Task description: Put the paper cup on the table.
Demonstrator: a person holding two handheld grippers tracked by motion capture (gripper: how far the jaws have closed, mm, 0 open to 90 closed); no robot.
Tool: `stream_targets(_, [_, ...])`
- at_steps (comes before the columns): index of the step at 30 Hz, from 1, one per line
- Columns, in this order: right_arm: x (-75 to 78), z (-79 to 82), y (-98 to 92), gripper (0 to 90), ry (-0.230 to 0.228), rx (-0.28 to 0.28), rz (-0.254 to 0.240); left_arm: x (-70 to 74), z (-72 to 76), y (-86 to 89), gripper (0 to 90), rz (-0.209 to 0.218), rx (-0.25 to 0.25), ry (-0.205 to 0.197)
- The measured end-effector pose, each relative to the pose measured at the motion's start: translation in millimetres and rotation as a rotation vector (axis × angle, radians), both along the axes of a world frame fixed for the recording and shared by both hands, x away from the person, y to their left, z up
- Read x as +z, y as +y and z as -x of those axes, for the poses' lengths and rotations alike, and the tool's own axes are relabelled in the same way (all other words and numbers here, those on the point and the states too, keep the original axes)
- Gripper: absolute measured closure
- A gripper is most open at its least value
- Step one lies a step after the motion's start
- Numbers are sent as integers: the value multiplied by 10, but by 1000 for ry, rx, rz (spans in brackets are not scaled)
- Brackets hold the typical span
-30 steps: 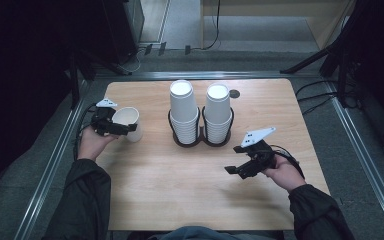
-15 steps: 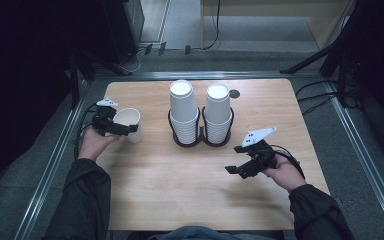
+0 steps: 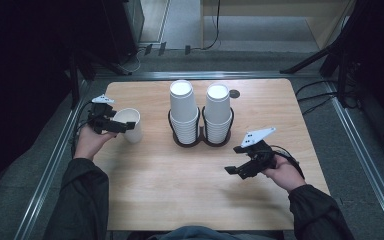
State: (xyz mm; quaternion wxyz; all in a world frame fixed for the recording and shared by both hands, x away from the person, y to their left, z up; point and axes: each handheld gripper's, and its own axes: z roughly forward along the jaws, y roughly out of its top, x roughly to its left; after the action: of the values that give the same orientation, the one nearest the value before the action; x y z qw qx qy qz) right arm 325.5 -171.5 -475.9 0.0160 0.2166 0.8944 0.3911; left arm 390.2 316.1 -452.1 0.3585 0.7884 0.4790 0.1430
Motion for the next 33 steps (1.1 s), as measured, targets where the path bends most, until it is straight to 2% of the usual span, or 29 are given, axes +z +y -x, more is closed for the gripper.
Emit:
stream_targets(3, [-4, -5, -2, 187, 0, 1, 0, 37, 12, -4, 0, -13, 0, -2])
stream_targets(6, [-5, -3, -1, 187, 5, -2, 0, 65, 18, 8, 0, -1, 4, 0])
stream_targets(11, [-2, -6, -5, 187, 4, 1, -3, 186, 68, 15, 0, -7, 6, -36])
stream_targets(15, [-3, -6, -5, 187, -1, -1, 2, 273, 95, 12, 0, 4, 0, -45])
stream_targets(25, [-12, -14, 1, 187, -1, 7, 4, 404, 132, -60, 0, 53, -18, -33])
stream_targets(27, [-4, -24, -6, 187, -2, 3, -1, 405, 137, -67, 0, 67, -38, -28])
stream_targets(30, [-1, -48, -11, 187, 1, 4, -14, 404, 145, -75, 23, 61, -41, -23])
stream_targets(33, [-30, -55, -3, 187, 5, 13, 3, 414, 143, -122, 29, 62, -50, -17])
